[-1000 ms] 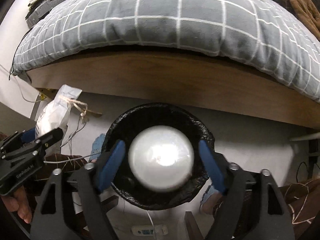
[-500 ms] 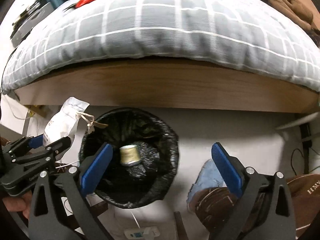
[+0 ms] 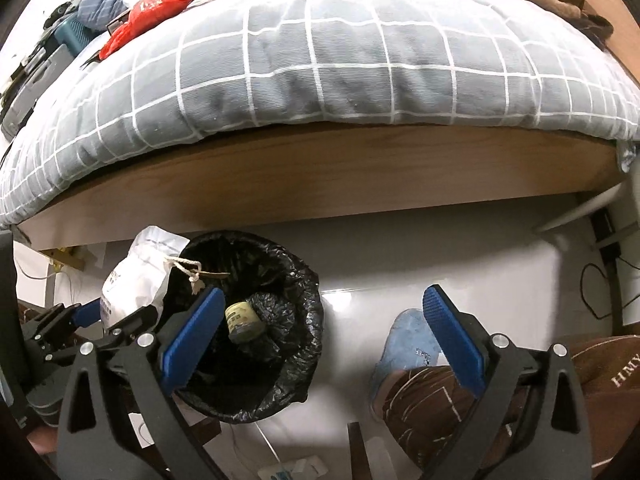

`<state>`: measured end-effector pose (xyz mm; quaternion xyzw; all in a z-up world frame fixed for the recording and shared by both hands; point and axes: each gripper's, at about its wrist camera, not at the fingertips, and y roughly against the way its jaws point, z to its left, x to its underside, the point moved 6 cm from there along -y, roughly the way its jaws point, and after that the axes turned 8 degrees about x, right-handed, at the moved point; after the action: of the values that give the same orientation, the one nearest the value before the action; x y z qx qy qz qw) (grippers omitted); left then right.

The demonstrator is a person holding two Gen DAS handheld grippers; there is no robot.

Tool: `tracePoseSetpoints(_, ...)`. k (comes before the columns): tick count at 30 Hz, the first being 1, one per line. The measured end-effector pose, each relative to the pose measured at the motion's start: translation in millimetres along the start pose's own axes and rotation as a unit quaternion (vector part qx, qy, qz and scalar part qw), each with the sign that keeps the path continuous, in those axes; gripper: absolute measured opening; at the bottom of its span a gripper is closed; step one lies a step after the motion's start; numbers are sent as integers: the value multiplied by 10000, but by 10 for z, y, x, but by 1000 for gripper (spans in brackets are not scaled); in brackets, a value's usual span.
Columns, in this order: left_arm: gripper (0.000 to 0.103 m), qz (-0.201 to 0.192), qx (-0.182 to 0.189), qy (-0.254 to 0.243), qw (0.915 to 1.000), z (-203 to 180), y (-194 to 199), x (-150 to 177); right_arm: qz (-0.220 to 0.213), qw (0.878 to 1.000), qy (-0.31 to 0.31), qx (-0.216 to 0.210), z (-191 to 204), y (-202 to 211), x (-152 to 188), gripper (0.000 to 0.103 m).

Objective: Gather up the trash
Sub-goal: 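Open the right tool to drop the cup while the left tool drops the bag, then move both tools back toward the trash on the bed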

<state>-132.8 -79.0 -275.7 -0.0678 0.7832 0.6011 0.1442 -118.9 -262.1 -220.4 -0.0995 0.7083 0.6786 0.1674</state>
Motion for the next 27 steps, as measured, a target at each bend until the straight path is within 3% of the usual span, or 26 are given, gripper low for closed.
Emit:
tracePoseSetpoints(1, 63, -5, -73, -17, 10000, 18, -3, 7, -5, 10000, 10, -6, -4, -2, 1, 95)
tracePoseSetpoints(4, 85, -59, -240, -22, 9997, 15, 31, 11, -33, 10000, 29, -21, 7, -2, -17, 95)
tracePoseSetpoints(7, 93, -161, -288, -8, 9995, 59, 100, -3, -71, 9999, 70, -38, 70, 14, -22, 95)
tracePoseSetpoints(15, 96, -575, -581, 107, 9966, 220, 472, -143, -484, 9981, 375, 77, 194, 289, -192, 95)
tracePoseSetpoints(27, 96, -1115, -618, 175, 9917, 305, 1019, -375, -965, 9942, 467, 19, 284, 657, -458, 95)
